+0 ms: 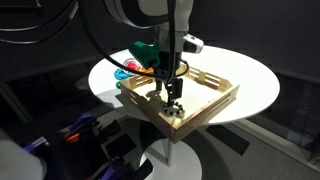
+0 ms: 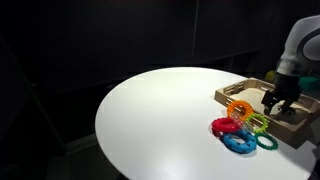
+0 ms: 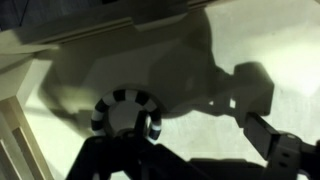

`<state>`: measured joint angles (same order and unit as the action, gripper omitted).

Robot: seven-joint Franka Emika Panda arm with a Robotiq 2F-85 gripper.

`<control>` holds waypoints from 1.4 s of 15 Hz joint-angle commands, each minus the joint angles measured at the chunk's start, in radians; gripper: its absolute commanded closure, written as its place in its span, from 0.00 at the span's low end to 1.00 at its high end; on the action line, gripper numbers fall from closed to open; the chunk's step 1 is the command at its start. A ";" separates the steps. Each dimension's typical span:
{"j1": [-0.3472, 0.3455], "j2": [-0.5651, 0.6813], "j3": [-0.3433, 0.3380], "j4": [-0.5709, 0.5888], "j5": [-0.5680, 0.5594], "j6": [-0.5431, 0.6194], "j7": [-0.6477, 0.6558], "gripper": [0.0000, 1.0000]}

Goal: Remove the striped ring from the cart and put it on the counter

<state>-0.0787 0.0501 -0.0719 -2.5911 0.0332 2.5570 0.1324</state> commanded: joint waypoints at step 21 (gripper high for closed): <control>0.025 -0.123 0.019 -0.002 -0.004 -0.067 0.020 0.95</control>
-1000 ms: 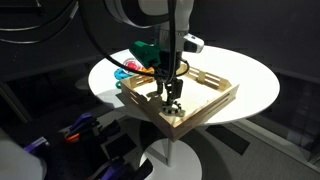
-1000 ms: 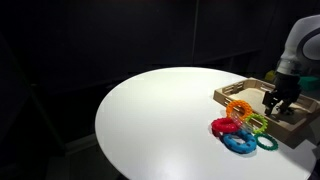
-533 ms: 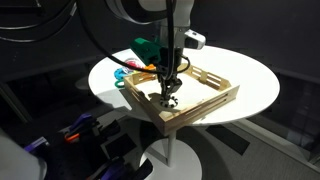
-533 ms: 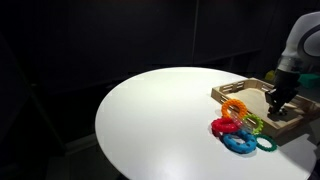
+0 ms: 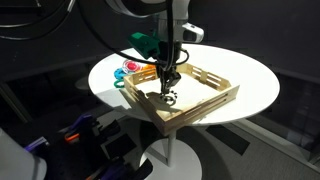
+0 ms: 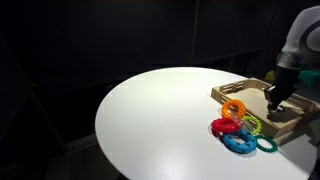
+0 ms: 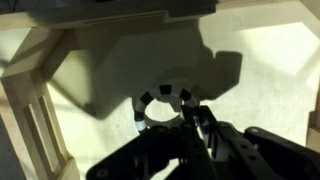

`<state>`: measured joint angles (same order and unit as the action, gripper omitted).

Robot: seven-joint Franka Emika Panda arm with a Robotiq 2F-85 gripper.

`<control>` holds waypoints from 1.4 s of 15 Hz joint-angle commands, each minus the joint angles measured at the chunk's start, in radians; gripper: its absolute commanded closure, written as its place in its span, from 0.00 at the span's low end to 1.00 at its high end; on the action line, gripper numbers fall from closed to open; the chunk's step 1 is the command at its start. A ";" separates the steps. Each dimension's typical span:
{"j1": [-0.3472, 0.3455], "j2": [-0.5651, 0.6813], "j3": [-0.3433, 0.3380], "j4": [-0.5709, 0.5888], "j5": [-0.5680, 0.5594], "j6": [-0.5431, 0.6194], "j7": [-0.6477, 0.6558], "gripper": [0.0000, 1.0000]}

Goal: Remove the striped ring from the cart and put it on the counter

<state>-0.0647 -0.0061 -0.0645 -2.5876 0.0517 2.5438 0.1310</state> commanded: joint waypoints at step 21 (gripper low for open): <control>0.191 -0.274 0.190 0.008 0.012 -0.282 -0.002 0.94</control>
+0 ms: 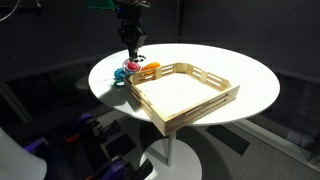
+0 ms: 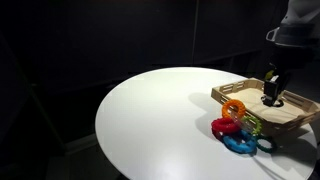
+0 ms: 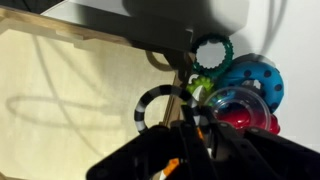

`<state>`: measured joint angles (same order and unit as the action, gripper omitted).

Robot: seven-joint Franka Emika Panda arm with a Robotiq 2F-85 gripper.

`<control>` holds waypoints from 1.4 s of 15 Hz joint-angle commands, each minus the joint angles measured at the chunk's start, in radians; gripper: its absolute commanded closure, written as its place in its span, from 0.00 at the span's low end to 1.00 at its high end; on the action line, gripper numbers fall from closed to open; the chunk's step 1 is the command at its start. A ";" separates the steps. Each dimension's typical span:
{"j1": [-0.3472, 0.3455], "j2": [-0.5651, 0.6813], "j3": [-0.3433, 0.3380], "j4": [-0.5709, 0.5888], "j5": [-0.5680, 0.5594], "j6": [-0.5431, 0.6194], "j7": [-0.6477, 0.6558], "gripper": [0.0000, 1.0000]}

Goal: Remove the striped ring from the cart and put it on the counter

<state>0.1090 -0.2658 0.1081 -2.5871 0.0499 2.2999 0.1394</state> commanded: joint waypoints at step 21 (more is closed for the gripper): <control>0.048 0.060 0.036 -0.040 0.020 0.091 -0.026 0.95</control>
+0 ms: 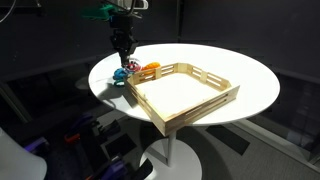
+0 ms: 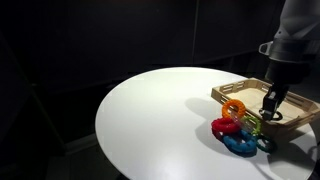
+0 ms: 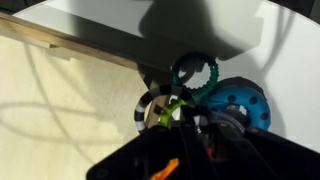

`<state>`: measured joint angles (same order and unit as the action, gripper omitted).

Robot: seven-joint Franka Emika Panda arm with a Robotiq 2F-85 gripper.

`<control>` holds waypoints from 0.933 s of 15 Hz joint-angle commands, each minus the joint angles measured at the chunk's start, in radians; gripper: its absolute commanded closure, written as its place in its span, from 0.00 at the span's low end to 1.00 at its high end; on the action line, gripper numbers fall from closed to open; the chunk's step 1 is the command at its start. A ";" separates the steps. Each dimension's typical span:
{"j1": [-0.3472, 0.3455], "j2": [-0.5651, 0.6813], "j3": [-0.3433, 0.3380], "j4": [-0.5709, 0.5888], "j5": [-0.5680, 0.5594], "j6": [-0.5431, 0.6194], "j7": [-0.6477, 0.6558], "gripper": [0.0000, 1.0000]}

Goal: Remove the striped ring from the cart and put it on the counter

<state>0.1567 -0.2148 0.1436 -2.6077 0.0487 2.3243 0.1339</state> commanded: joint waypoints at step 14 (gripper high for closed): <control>-0.011 0.022 -0.015 -0.033 0.031 0.099 -0.025 0.01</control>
<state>0.1557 -0.1627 0.1411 -2.6426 0.0562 2.4685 0.1307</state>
